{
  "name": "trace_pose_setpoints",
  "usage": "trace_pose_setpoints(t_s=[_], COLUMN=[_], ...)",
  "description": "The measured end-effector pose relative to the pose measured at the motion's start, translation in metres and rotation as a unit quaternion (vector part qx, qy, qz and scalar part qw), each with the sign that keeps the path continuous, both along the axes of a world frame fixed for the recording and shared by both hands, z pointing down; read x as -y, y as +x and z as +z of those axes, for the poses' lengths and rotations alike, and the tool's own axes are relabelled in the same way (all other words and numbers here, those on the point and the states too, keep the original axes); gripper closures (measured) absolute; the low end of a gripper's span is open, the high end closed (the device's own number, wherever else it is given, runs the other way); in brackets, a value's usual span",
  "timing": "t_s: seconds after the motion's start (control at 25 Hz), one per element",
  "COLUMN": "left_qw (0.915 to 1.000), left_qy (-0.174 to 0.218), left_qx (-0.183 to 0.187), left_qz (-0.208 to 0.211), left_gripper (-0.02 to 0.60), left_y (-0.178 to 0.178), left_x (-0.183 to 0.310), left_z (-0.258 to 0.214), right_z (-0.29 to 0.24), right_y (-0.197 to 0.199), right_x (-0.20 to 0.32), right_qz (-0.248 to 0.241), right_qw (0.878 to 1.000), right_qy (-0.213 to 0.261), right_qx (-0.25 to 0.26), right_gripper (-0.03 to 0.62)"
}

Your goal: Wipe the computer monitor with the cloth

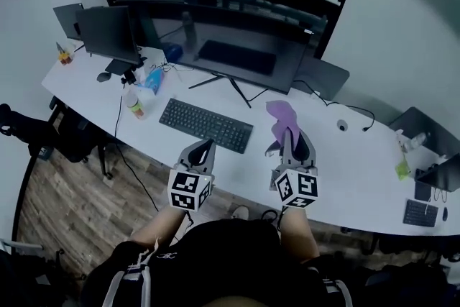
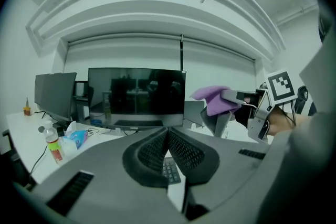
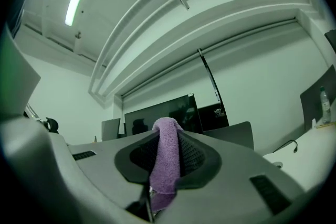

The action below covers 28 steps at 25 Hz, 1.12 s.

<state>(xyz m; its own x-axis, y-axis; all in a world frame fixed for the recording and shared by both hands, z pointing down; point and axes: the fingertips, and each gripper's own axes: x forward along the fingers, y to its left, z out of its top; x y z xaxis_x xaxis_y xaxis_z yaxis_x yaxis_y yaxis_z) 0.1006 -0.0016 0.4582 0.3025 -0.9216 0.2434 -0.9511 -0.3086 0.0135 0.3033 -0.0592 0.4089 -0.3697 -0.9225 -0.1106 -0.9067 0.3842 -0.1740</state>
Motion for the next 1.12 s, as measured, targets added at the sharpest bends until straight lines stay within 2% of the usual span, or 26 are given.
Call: trace_pose_setpoints(t_s=[0.24, 0.56, 0.84, 1.12], left_qw=[0.9999, 0.9989, 0.9944, 0.9875], left_qy=[-0.008, -0.028, -0.025, -0.01], left_qx=[-0.006, -0.012, -0.01, -0.016], left_qz=[0.012, 0.035, 0.102, 0.156], left_gripper=[0.568, 0.568, 0.568, 0.568], left_y=[0.021, 0.027, 0.024, 0.014], left_x=[0.076, 0.113, 0.143, 0.168], left_z=[0.0, 0.014, 0.017, 0.001], right_z=[0.012, 0.028, 0.018, -0.01], right_y=[0.019, 0.026, 0.028, 0.039], right_x=[0.066, 0.092, 0.098, 0.106], right_qz=[0.008, 0.03, 0.095, 0.169], right_qw=[1.0, 0.999, 0.995, 0.986], right_qy=[-0.021, -0.039, -0.029, -0.009], right_qx=[0.001, -0.005, -0.003, -0.002], right_gripper=[0.51, 0.51, 0.51, 0.51])
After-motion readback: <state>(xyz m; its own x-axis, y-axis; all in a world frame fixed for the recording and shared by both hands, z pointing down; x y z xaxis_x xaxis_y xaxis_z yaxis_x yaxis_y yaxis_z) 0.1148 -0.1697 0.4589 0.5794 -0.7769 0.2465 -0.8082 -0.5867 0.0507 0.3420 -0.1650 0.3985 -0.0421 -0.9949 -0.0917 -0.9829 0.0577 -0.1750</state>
